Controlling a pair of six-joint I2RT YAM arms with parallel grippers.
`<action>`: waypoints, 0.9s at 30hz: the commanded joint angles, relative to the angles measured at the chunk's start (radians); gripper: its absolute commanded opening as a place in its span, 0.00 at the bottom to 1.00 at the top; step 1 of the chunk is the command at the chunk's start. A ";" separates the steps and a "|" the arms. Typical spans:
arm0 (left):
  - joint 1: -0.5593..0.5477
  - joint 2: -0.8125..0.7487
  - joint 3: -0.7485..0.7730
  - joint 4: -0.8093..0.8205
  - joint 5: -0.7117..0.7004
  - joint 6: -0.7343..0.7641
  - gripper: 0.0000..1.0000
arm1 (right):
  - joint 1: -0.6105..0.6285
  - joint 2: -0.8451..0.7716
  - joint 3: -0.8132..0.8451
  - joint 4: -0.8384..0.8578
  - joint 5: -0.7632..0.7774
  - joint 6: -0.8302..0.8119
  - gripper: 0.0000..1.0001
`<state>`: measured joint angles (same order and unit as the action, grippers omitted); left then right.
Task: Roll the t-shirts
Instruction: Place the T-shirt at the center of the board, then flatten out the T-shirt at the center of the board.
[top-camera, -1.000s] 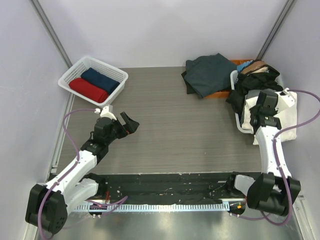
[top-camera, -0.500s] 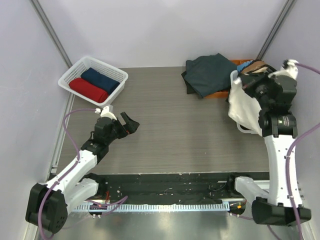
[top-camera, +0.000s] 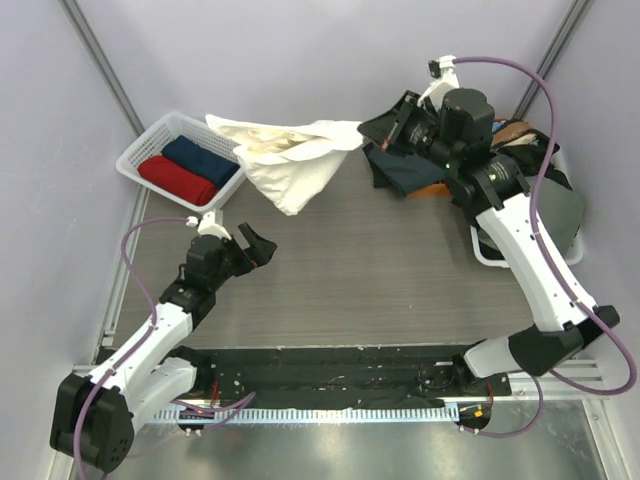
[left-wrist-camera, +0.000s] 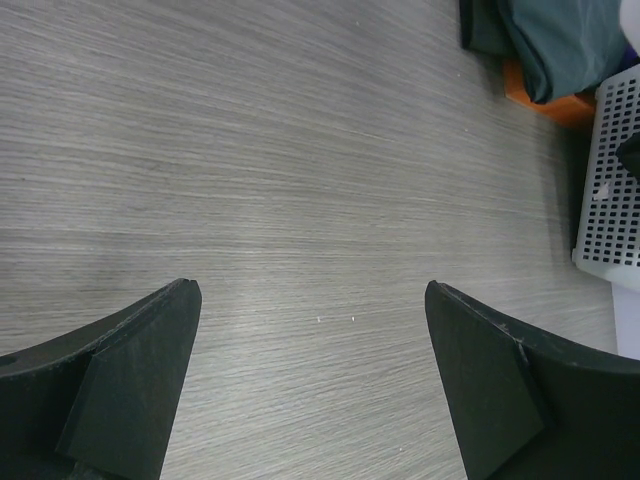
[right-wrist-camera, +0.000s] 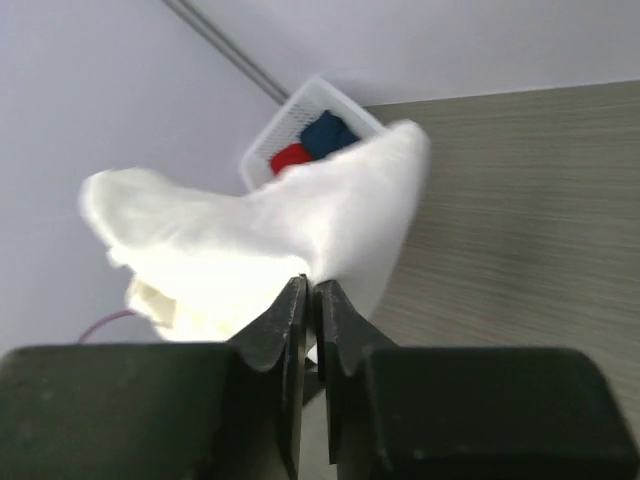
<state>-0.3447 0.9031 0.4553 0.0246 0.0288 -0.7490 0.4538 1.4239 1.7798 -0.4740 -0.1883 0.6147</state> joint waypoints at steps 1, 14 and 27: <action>0.001 -0.038 0.031 0.002 -0.020 0.023 1.00 | -0.010 -0.160 -0.153 0.021 0.254 -0.047 0.54; 0.000 -0.067 0.014 0.012 -0.032 0.033 1.00 | 0.000 -0.407 -0.951 0.145 0.129 -0.032 0.60; 0.000 0.193 0.035 0.133 0.164 -0.019 0.81 | 0.189 -0.306 -1.140 0.356 0.145 0.011 0.45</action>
<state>-0.3447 1.0039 0.4553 0.0460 0.0765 -0.7364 0.6220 1.0992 0.6373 -0.2413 -0.0647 0.6090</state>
